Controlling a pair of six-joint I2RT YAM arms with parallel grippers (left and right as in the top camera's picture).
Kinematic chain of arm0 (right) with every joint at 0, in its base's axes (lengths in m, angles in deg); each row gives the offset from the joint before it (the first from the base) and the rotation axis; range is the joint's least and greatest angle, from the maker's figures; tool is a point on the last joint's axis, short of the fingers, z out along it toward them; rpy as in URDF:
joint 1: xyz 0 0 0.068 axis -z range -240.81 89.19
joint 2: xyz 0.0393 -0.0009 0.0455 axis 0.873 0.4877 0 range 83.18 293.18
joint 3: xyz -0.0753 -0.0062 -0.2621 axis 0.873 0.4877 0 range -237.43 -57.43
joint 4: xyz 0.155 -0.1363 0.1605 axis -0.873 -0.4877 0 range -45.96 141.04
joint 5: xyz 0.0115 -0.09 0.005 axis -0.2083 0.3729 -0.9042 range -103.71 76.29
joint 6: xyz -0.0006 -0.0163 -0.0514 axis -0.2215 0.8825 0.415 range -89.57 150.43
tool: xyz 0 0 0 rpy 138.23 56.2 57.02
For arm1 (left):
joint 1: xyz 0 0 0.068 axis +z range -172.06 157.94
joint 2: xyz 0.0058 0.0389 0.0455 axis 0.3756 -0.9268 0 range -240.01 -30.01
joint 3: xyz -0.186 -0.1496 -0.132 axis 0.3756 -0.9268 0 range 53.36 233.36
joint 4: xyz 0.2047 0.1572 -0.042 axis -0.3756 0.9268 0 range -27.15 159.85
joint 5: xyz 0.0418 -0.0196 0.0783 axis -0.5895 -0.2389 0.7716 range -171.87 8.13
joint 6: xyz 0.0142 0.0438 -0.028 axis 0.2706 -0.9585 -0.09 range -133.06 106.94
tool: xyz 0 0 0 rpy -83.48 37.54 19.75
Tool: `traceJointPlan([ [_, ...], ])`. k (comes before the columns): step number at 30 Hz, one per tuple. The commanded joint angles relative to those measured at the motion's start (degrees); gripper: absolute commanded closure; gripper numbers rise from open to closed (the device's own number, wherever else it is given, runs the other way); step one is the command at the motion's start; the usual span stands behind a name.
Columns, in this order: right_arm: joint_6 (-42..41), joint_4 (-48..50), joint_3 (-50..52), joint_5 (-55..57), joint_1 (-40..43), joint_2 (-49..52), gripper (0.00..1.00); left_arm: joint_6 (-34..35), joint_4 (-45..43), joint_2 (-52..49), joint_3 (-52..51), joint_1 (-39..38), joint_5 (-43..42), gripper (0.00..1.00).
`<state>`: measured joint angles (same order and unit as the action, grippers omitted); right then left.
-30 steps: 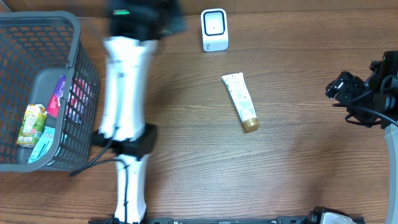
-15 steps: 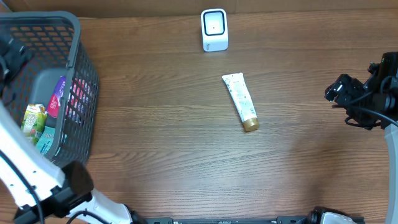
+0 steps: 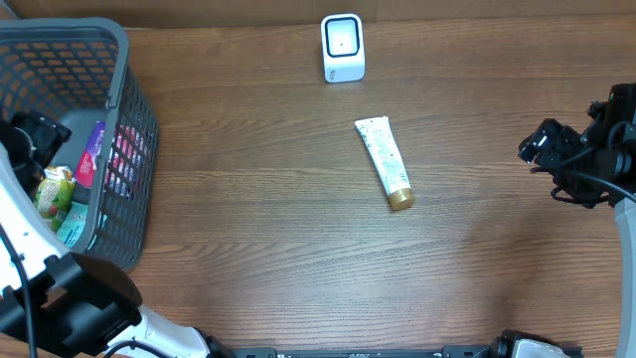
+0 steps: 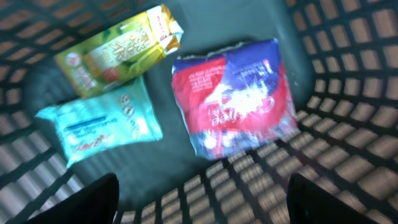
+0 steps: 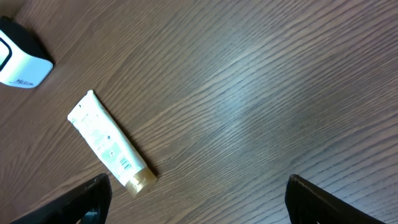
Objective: Scan the item barcode
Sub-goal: 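Reach into the basket and grasp the pink-purple pouch with left gripper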
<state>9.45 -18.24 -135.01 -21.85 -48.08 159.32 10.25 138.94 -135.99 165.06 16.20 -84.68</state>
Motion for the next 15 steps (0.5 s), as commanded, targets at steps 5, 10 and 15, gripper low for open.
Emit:
traceJointPlan([
  [5,0.2,-0.5,-1.2,-0.9,0.1,-0.2,0.1,-1.7,-15.8,1.1,-17.4,0.0,-3.7,0.22],
  [10,0.2,-0.7,-1.2,-0.9,0.1,-0.2,0.1,-1.9,-27.8,1.1,-27.8,-0.5,-6.1,0.23],
  [15,0.2,-0.9,-1.2,-0.9,0.1,-0.2,0.1,-1.9,-35.3,1.1,-35.6,-0.6,-6.0,0.27],
])
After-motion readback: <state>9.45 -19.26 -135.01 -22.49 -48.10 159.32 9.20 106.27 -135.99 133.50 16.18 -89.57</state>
